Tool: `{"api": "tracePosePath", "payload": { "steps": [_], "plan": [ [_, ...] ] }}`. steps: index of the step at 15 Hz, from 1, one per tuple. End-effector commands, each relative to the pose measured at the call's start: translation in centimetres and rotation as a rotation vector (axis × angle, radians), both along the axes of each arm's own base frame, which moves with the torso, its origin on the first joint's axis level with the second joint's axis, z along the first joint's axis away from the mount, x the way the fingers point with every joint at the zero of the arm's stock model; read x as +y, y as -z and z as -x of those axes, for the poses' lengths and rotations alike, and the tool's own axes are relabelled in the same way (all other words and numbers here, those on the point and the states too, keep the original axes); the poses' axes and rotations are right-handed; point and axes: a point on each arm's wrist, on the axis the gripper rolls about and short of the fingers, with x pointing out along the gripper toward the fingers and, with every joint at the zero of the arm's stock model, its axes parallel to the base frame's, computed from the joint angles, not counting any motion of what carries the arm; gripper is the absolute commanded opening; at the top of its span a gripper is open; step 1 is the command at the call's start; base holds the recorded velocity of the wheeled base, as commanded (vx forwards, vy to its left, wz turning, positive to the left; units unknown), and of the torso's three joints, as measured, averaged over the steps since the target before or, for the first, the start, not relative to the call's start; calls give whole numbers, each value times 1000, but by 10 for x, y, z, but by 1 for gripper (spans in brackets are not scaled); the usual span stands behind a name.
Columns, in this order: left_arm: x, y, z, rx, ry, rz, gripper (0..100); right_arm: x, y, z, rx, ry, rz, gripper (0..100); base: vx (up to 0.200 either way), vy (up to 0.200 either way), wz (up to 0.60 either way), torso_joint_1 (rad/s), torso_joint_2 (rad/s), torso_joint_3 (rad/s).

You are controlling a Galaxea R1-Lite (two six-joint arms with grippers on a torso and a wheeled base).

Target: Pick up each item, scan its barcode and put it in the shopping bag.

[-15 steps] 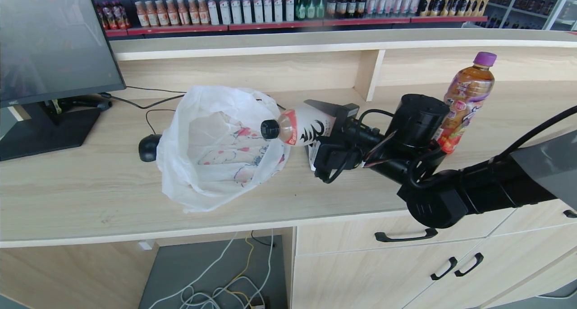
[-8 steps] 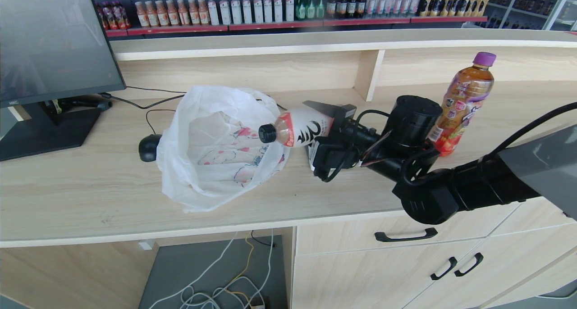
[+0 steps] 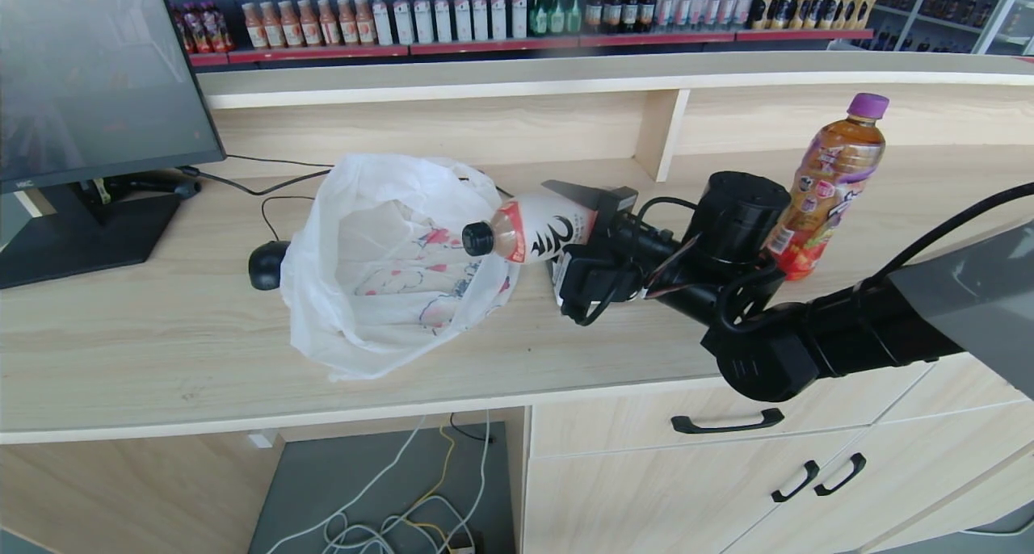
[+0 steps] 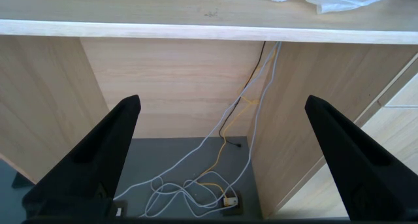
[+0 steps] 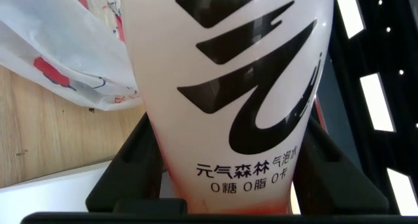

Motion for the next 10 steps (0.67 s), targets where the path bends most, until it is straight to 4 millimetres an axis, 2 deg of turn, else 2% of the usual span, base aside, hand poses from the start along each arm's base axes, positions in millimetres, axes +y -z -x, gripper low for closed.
{"api": "tracePosePath", "payload": {
  "steps": [1,7,10],
  "plan": [
    [0,0,0,-1,0,0,100,1,-2,-1,-5,-1,-4,0,0,0,0,0,0,0],
    [0,0,0,-1,0,0,100,3,-2,0,-6,-4,-7,0,0,0,0,0,0,0],
    [0,0,0,-1,0,0,100,2,-17,3,-20,-3,-37,0,0,0,0,0,0,0]
  ]
}}
